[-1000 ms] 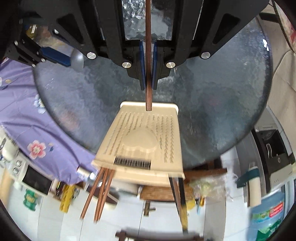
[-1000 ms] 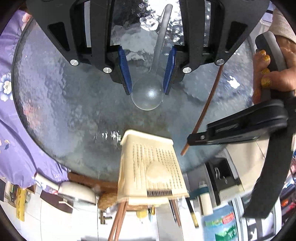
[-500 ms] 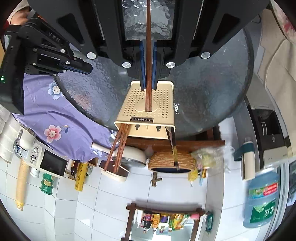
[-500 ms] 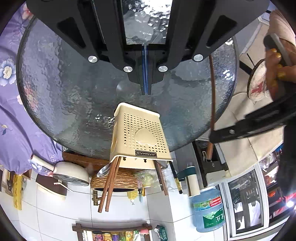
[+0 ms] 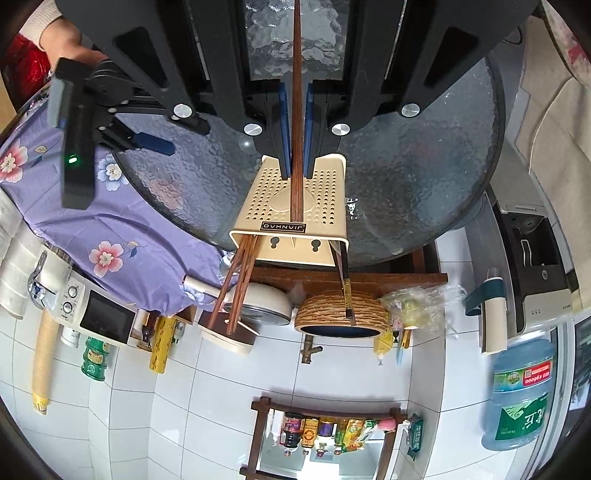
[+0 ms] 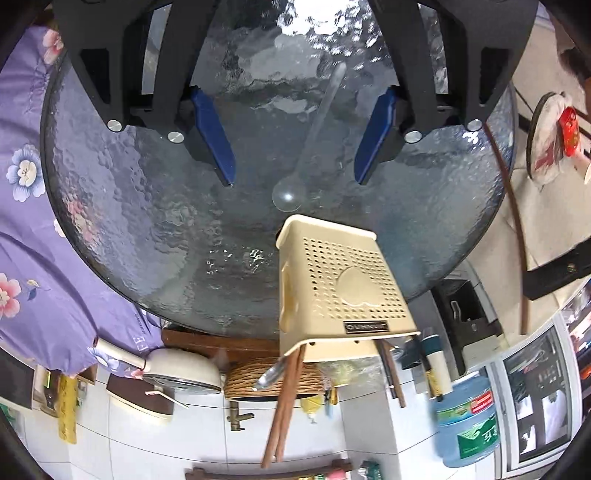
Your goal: Organize utensils
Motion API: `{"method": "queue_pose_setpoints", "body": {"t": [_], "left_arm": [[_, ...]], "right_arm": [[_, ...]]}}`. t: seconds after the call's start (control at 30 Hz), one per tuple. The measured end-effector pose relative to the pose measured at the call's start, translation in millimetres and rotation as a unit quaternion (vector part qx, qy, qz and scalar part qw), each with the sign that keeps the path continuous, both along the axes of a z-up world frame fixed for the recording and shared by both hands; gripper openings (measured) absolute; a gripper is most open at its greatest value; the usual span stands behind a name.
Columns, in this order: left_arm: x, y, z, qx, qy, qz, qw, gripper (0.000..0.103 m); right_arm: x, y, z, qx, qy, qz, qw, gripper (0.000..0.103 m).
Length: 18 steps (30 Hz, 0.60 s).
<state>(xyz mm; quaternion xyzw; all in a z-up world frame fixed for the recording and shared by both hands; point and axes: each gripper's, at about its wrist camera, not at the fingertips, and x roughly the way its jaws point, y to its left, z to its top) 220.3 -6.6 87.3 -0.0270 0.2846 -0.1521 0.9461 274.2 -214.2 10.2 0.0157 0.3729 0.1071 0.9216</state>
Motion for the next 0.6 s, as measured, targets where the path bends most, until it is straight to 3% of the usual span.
{"method": "queue_pose_setpoints", "body": {"t": [0.6], "left_arm": [[0.3,2.0,3.9,-0.001,-0.008,0.007,0.9999,0.007]], "right_arm": [[76.0,39.3,-68.6,-0.065,0.090,-0.011,0.994,0.054]]}}
